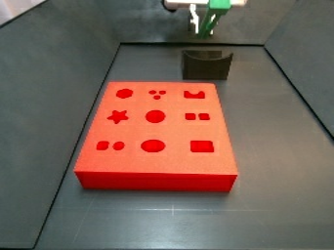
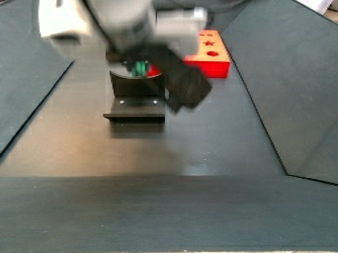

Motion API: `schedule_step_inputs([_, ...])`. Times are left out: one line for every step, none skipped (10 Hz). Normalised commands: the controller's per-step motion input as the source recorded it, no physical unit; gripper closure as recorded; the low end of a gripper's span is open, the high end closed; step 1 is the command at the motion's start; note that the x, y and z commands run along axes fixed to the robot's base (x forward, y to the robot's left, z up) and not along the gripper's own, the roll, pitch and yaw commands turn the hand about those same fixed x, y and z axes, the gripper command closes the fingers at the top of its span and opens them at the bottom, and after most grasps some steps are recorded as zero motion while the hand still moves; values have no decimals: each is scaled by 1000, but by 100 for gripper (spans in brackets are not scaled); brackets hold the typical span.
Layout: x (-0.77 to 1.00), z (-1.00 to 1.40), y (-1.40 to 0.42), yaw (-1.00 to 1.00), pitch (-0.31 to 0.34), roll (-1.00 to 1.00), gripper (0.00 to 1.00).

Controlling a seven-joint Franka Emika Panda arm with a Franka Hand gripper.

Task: Pick up the 3 prong object. Move up. Place the 3 prong object on the fixture. Regrasp the 3 prong object. Move to above the board. Insert the 3 prong object.
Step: Place the 3 prong object on the fixture.

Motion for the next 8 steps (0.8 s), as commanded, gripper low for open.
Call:
schedule_step_inputs([160, -1000, 103, -139, 38, -594, 100])
schedule_step_inputs([172, -1000, 111, -125, 33, -379, 100])
schedule_step_inputs([183, -1000, 109, -110, 29, -224, 100])
schedule_step_inputs([184, -1000, 109, -106, 24, -191, 100])
schedule_step_inputs([162, -860, 104, -97, 14, -168, 100])
schedule_step_inputs([137, -692, 87, -90, 3, -161, 100])
schedule_step_inputs([115, -537, 71, -84, 0, -150, 100])
schedule_step_inputs([95, -393, 67, -76, -1, -134, 100])
